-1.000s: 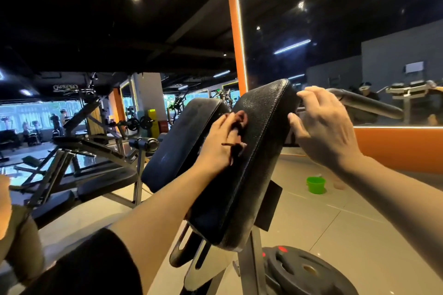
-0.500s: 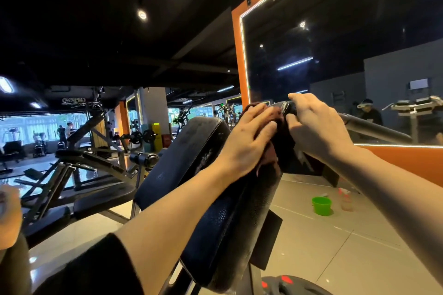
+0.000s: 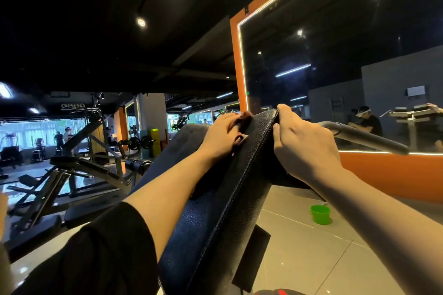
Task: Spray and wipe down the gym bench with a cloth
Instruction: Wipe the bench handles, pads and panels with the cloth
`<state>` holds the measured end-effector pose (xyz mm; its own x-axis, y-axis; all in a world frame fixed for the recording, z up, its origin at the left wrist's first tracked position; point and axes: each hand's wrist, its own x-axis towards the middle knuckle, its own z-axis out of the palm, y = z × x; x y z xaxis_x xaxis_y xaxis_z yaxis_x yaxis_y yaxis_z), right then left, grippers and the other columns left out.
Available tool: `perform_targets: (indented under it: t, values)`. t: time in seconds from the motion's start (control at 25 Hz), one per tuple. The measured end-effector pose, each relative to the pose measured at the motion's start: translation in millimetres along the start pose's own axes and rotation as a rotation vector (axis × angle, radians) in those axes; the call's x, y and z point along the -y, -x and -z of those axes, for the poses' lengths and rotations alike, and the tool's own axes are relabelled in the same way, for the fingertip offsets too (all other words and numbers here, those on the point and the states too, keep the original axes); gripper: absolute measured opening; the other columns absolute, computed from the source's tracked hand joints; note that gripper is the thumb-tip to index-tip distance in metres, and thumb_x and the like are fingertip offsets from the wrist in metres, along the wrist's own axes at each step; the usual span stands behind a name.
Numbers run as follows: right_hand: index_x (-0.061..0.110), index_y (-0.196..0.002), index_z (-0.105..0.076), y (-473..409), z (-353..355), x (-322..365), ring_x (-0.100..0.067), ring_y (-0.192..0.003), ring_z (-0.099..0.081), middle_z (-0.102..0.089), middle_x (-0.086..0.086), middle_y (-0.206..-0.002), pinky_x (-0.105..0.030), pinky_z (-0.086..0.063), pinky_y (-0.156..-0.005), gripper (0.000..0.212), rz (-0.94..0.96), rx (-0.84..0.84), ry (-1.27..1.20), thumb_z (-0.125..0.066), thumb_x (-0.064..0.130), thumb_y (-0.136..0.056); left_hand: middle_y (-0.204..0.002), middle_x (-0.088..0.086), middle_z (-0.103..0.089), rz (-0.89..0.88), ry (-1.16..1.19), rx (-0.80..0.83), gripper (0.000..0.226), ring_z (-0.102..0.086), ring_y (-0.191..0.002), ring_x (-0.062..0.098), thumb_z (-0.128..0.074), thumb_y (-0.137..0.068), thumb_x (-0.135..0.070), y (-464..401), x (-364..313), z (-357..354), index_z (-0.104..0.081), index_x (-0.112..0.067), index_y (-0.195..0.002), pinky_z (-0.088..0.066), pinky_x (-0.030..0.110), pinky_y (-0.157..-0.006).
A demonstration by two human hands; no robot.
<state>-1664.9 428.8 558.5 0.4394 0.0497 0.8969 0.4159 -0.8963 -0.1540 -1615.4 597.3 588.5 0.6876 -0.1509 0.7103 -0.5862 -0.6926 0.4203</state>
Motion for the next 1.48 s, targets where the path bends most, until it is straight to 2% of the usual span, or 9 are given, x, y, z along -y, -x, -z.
perform_targets:
  t: [0.24, 0.44, 0.68, 0.8, 0.92, 1.12, 1.2, 1.32, 1.48]
  values:
    - [0.021, -0.115, -0.043, -0.7, -3.5, -3.2, -0.015, -0.061, -0.040, -0.060, 0.000, -0.102, -0.018, -0.015, -0.048, 0.025, 0.049, -0.004, 0.038, -0.026, 0.034, -0.102, -0.138, 0.005, -0.048, -0.227, 0.105, 0.040, 0.039, -0.042, -0.130, 0.013, -0.047, -0.097, -0.001, 3.9, -19.3, -9.7, -0.051, -0.008, -0.135, -0.031, 0.023, -0.111]
    - [0.018, -0.135, -0.036, 0.8, -2.5, 0.2, -0.020, -0.091, -0.057, -0.057, -0.001, -0.124, -0.024, -0.029, -0.059, 0.048, 0.090, -0.007, 0.065, -0.025, 0.050, -0.101, -0.133, 0.004, -0.054, 0.169, -0.006, 0.024, 0.036, -0.050, -0.124, 0.019, -0.041, -0.103, -0.015, 1.5, 30.2, 6.0, -0.051, -0.018, -0.137, -0.036, 0.028, -0.103]
    - [0.018, -0.141, -0.033, 0.2, -5.2, -1.3, -0.020, -0.109, -0.059, -0.053, -0.001, -0.134, -0.026, -0.031, -0.066, 0.053, 0.114, -0.006, 0.068, -0.023, 0.051, -0.100, -0.133, -0.006, -0.045, -0.072, 0.088, 0.066, 0.039, -0.037, -0.123, 0.002, -0.043, -0.101, -0.008, 4.1, 4.4, -0.3, -0.047, -0.015, -0.139, -0.028, 0.018, -0.106]
    - [0.017, -0.141, -0.033, -0.3, -7.0, -2.0, -0.022, -0.108, -0.059, -0.054, -0.001, -0.133, -0.026, -0.031, -0.067, 0.054, 0.104, 0.002, 0.073, -0.023, 0.051, -0.100, -0.123, 0.002, -0.055, 0.141, 0.034, 0.063, 0.037, -0.054, -0.110, 0.012, -0.040, -0.103, -0.015, -0.1, 34.3, 7.6, -0.048, -0.017, -0.139, -0.044, 0.026, -0.097]
    - [0.017, -0.136, -0.036, -1.4, -6.7, -1.6, -0.023, -0.102, -0.059, -0.057, -0.002, -0.125, -0.028, -0.031, -0.065, 0.050, 0.102, 0.009, 0.087, -0.024, 0.050, -0.101, -0.115, 0.003, -0.060, 0.231, 0.060, 0.007, 0.037, -0.055, -0.090, 0.003, -0.039, -0.103, -0.014, -1.1, 34.6, 5.1, -0.049, -0.012, -0.139, -0.043, 0.017, -0.080]
    - [0.019, -0.135, -0.038, 1.5, -1.5, 0.1, -0.026, -0.101, -0.058, -0.057, -0.003, -0.127, -0.031, -0.027, -0.065, 0.040, 0.071, 0.027, 0.048, -0.027, 0.040, -0.103, -0.133, -0.005, -0.047, -0.173, 0.130, 0.073, 0.041, -0.039, -0.125, 0.001, -0.044, -0.099, -0.002, 15.6, -1.8, 4.1, -0.047, -0.009, -0.139, -0.030, 0.013, -0.106]
    - [0.019, -0.137, -0.037, 2.6, 0.3, 0.3, -0.027, -0.101, -0.058, -0.057, -0.002, -0.129, -0.030, -0.027, -0.066, 0.039, 0.055, 0.036, 0.044, -0.028, 0.037, -0.103, -0.134, -0.012, -0.041, -0.101, 0.019, 0.112, 0.043, -0.036, -0.123, 0.001, -0.043, -0.100, -0.004, 13.0, 13.8, 9.5, -0.044, -0.013, -0.142, -0.027, 0.010, -0.104]
    - [0.020, -0.135, -0.039, 2.2, -0.5, 1.3, -0.027, -0.099, -0.058, -0.058, -0.002, -0.127, -0.030, -0.026, -0.066, 0.036, 0.025, 0.045, 0.048, -0.029, 0.036, -0.104, -0.139, 0.003, -0.050, 0.209, -0.028, 0.064, 0.038, -0.047, -0.122, 0.016, -0.039, -0.103, -0.015, 6.0, 33.0, 10.5, -0.048, -0.020, -0.140, -0.035, 0.030, -0.104]
    - [0.019, -0.132, -0.042, 0.6, 0.6, 1.7, -0.028, -0.098, -0.059, -0.060, -0.004, -0.125, -0.031, -0.026, -0.066, 0.035, 0.003, 0.059, 0.057, -0.030, 0.036, -0.104, -0.140, 0.005, -0.049, -0.129, 0.094, -0.020, 0.040, -0.040, -0.125, 0.007, -0.045, -0.099, -0.004, 23.9, -5.7, -0.7, -0.049, -0.011, -0.138, -0.027, 0.013, -0.103]
